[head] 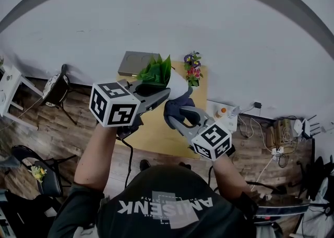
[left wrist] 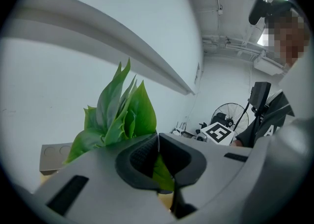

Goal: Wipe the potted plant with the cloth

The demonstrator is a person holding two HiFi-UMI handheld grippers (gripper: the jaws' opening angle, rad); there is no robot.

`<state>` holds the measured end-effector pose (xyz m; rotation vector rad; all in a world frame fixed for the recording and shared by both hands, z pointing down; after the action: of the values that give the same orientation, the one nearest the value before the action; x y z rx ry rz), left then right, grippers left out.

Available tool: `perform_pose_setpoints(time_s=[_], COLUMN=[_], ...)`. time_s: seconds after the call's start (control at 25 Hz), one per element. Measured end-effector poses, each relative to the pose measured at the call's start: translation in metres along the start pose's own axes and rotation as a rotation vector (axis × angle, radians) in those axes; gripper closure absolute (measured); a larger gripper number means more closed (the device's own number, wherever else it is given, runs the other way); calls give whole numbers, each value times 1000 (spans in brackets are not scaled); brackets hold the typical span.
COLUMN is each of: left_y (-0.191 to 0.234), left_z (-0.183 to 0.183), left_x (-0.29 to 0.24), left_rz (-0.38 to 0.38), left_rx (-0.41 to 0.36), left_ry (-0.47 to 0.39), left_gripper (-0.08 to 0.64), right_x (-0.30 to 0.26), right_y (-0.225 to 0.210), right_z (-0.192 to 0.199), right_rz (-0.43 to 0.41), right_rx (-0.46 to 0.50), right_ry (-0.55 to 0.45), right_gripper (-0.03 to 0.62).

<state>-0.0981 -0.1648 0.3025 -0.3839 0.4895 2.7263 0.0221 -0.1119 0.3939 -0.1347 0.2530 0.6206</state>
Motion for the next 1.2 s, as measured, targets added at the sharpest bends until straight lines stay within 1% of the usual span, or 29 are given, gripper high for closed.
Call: perform_pose_setpoints(time_s=[0.16, 0.28, 0.36, 0.44, 0.56, 0.72, 0.8, 0.88, 0.96, 1.08, 1.2], left_y=[-4, -3, 0, 4, 11, 28, 34, 35, 37, 48, 61], left_z=[0, 2, 6, 13, 26, 44, 51, 59, 66, 74, 86], left_x=[5, 9, 12, 16, 22, 20, 16, 9, -1, -20, -39], left_rz=[2, -5, -24, -59, -95, -152, -191, -219, -220, -199, -199], left_rx=[-34, -35, -35, -32, -8, 11, -8, -43, -62, -57, -96], left_ry=[3, 1, 10, 18, 29, 77, 108, 155, 190, 223, 300], left_gripper=[549, 549, 549, 549, 549, 549, 549, 549, 548, 548, 545], right_x=[2, 6, 10, 13, 21, 31, 34, 38, 43, 48, 52], right_y=[-4, -8, -10, -14, -20, -32, -39, -43, -47, -59, -72], right_z=[6, 11, 14, 16, 17, 15, 15, 17, 20, 19, 18], right_rz=[8, 29, 47, 65, 92, 138, 165, 190, 215, 257, 297], right_rx=[-8, -26, -29, -37, -71, -108, -110, -121, -147, -181, -200], right_ry=[17, 28, 37, 37, 19, -5, -12, -16, -22, -34, -46], right_gripper=[483, 483, 482, 483, 483, 483, 483, 483, 483, 483, 483])
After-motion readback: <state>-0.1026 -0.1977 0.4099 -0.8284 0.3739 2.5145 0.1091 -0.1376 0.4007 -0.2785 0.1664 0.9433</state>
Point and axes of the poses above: the fingertips, and each gripper's own axes: x backward along the fingers, y to its left, z out of its underside, the point moved 7 cm from there along x, backward along the fingers, and after that the axes turned 5 degrees about z, right-handed, at the moved point
